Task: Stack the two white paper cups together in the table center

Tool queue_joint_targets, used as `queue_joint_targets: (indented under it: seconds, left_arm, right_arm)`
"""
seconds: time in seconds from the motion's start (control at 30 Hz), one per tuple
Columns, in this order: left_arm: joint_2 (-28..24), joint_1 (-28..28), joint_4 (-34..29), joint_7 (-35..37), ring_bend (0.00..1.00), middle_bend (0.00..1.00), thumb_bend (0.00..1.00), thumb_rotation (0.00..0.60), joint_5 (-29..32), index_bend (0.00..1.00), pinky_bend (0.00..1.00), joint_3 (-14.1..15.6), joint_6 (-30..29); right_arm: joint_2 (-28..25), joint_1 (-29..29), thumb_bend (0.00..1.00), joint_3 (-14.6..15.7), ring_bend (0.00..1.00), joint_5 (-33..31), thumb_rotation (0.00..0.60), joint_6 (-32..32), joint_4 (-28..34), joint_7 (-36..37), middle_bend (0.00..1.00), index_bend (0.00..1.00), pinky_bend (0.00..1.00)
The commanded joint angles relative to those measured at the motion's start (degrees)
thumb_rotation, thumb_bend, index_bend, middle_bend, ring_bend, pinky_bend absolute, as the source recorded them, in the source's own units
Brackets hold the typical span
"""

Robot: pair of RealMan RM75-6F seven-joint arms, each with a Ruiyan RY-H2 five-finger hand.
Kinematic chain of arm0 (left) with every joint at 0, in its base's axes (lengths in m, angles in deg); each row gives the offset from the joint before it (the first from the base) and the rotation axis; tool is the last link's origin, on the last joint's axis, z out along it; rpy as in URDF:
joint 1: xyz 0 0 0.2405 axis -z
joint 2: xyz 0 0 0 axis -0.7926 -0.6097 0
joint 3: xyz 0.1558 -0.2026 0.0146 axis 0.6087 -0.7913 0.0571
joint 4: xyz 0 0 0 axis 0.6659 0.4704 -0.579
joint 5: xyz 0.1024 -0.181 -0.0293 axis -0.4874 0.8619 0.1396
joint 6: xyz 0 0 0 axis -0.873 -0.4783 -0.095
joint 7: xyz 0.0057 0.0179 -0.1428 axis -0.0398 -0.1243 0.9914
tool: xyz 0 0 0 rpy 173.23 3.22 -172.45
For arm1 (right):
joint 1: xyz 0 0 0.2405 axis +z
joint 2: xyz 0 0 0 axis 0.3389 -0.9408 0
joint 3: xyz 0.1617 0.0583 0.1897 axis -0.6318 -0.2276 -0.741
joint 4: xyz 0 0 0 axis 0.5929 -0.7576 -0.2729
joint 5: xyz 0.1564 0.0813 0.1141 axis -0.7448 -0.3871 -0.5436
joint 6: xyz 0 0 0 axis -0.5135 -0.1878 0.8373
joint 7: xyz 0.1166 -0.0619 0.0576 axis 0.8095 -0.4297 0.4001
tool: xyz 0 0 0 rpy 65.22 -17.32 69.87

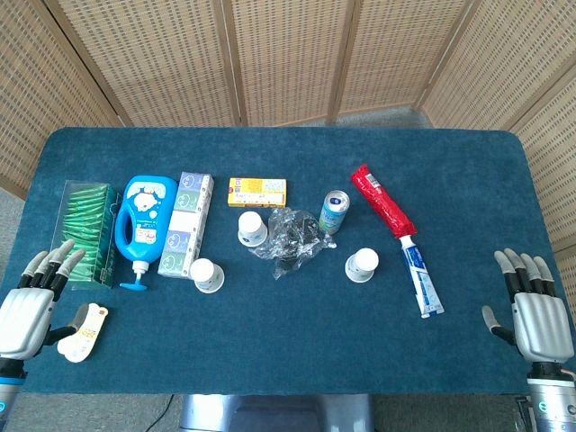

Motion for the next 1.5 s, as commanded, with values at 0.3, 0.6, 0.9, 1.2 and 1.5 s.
queue_joint_targets:
  seconds: [0.3, 0.6, 0.9, 1.2, 1.5]
  left_arm:
    - [-0.2, -0.5, -0.2, -0.2, 0.0, 0.0, 0.45, 0.6, -1.0, 0.0, 0.0, 0.6, -0.7]
    - [0.0, 0.2, -0.1, -0.2, 0.0, 0.0, 0.45, 0.6, -0.6, 0.0, 0.0, 0.3, 0.3]
    - [0.3, 4.6, -0.3, -5.8, 0.0, 0.0, 0.45, 0.6, 4.3, 0.0, 0.0, -1.0, 7.9]
    - [5.2, 12.8, 0.5, -14.0, 0.0, 0.0, 0.45, 0.6, 12.0, 0.0, 0.03, -3.8, 18.2]
    - [13.4, 20.7, 5.9, -18.7, 0.0, 0.0, 0.45, 0.6, 19.9, 0.0, 0.11, -5.9, 26.0]
  right_arm:
    - [-0.2, -0.6, 0.38, 0.4, 0.0, 1.0, 0.6, 0.7, -0.2, 1.0, 0.0, 0.0, 0.0]
    - [-0.5, -1.4, 0.37, 0.5, 0.0, 0.8, 0.6, 1.6, -0.5, 2.0, 0.0, 0.0, 0.0]
    - [-0.3, -1.2, 0.38, 0.5, 0.0, 0.6, 0.6, 0.8, -0.6, 2.2, 0.0, 0.0, 0.0]
    - [-0.3, -1.8, 0.38, 0.4, 0.0, -0.2, 0.6, 1.0, -2.0, 4.7, 0.0, 0.0, 0.0]
    - [-0.7, -2.6, 0.37, 0.4, 0.0, -1.0, 0.6, 1.5, -2.4, 5.7, 0.0, 0.0, 0.0]
